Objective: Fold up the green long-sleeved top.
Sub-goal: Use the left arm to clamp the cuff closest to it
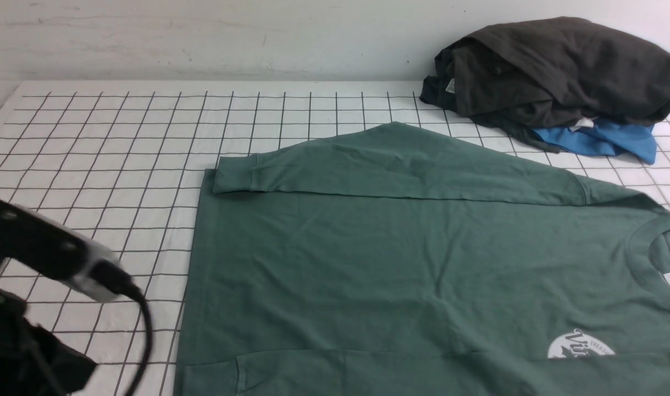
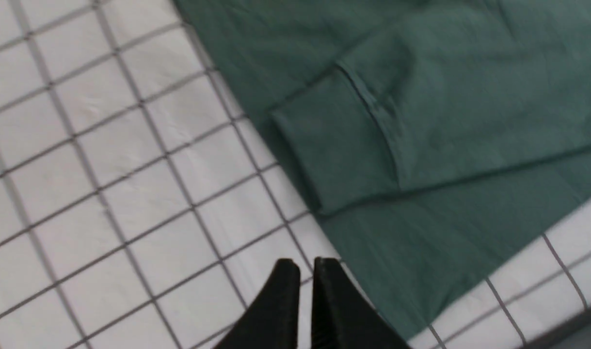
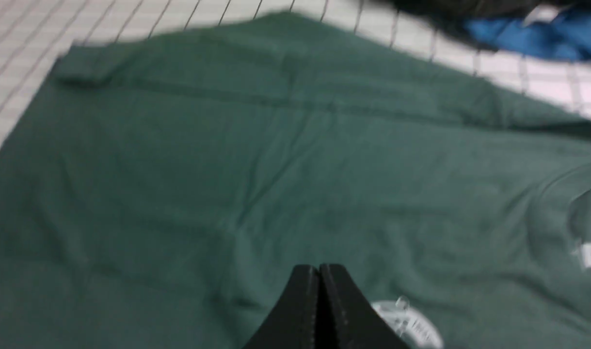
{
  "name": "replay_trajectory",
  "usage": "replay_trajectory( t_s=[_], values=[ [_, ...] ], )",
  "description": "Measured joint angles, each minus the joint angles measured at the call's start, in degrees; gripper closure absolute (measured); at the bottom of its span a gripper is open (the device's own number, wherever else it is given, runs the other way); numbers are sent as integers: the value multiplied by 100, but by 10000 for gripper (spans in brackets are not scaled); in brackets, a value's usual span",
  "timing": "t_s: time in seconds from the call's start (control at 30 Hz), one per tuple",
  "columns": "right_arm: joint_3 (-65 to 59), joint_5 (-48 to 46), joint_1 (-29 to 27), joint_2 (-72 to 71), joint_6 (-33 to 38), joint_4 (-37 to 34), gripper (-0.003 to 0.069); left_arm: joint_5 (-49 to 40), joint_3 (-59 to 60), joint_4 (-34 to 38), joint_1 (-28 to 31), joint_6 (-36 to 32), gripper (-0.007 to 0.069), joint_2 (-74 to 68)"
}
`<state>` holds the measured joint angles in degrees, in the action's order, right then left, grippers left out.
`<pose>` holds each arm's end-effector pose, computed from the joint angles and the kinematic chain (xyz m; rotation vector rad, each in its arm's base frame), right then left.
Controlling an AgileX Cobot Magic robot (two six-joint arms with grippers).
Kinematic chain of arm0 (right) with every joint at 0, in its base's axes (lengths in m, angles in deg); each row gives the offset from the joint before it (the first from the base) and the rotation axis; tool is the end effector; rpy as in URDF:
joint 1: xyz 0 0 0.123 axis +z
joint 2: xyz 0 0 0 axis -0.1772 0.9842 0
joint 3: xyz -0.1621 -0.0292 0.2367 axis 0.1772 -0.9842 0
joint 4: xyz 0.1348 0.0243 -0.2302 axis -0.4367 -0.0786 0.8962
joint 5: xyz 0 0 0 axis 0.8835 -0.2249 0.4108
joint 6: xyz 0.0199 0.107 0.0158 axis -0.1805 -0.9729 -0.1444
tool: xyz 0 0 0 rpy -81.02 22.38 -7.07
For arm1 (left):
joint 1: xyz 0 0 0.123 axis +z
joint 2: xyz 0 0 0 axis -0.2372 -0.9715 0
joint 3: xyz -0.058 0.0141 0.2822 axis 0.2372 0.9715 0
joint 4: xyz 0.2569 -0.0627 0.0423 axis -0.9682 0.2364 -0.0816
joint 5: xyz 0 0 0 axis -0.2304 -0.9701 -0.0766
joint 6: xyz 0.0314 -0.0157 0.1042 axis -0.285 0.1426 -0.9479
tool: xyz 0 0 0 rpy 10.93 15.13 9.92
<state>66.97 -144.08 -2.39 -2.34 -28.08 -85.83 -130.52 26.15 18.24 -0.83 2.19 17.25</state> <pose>0.1545 0.0496 0.3198 -0.3720 2.3800 0.3399 0.1580 -0.0653 0.2769 0.6990 2.6353 -0.3039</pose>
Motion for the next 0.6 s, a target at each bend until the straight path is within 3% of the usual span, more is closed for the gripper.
replay_trajectory(
  t_s=[0.07,0.17,0.23,0.27,0.4,0.6],
  values=[
    [61,-263,192,196,14,83,673,0,-2,-8,-305,33,554,-296],
    [83,-986,753,584,25,257,673,195,-12,-14,-779,117,431,-1173],
    [83,-1108,872,646,27,291,673,331,-27,-14,-871,138,378,-1463],
    [83,-1159,973,680,32,303,673,505,-101,-42,-950,151,305,-1840],
    [94,-1118,1025,687,34,327,673,760,-432,-359,-976,151,152,-2732],
    [94,-957,1025,690,34,346,673,1121,-973,-680,-976,151,95,-3827]
  ],
)
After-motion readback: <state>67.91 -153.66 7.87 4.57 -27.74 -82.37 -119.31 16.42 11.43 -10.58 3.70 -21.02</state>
